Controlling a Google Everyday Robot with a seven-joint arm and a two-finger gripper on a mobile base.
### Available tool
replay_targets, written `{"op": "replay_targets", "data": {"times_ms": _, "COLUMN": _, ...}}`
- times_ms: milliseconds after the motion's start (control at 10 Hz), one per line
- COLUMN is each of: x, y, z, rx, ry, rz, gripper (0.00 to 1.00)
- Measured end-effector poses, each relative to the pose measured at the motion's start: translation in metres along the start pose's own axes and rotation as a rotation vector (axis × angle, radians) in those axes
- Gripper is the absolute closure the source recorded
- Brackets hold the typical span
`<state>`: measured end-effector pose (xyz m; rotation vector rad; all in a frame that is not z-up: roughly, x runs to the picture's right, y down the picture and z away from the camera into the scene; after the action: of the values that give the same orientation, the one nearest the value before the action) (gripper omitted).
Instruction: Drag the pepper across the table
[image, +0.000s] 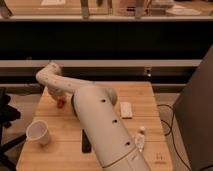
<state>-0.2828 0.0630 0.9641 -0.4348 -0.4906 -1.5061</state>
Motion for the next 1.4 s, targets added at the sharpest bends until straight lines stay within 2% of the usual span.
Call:
{"op": "replay_targets", "data": {"times_ms": 200, "x": -0.008, "y": -0.011, "z": 0.000, "rx": -0.015, "ry": -0.007, "rz": -0.089, "gripper": 1.00}}
{"op": "replay_targets", "data": {"times_ms": 300, "x": -0.008, "y": -0.003, "z": -0.001, "rx": -0.029, "ry": 0.000, "rz": -0.076, "gripper": 1.00}}
{"op": "replay_targets", "data": {"times_ms": 500, "x": -0.011, "y": 0.005, "z": -0.003, "rx": -0.018, "ry": -0.001, "rz": -0.031, "gripper": 1.00}}
{"op": "replay_targets", "data": {"times_ms": 700, "x": -0.009, "y": 0.021, "z": -0.004, "rx": -0.028, "ry": 0.009, "rz": -0.043, "gripper": 1.00}}
{"op": "replay_targets", "data": {"times_ms": 900, "x": -0.015, "y": 0.009, "z": -0.006, "rx": -0.029, "ry": 0.000, "rz": -0.074, "gripper": 1.00}}
{"op": "replay_targets", "data": {"times_ms": 1200, "x": -0.016, "y": 0.022, "z": -0.008, "rx": -0.040, "ry": 0.003, "rz": -0.054, "gripper": 1.00}}
{"op": "replay_targets", "data": {"times_ms": 1400, "x": -0.018, "y": 0.032, "z": -0.009, "rx": -0.035, "ry": 0.007, "rz": -0.053, "gripper": 1.00}}
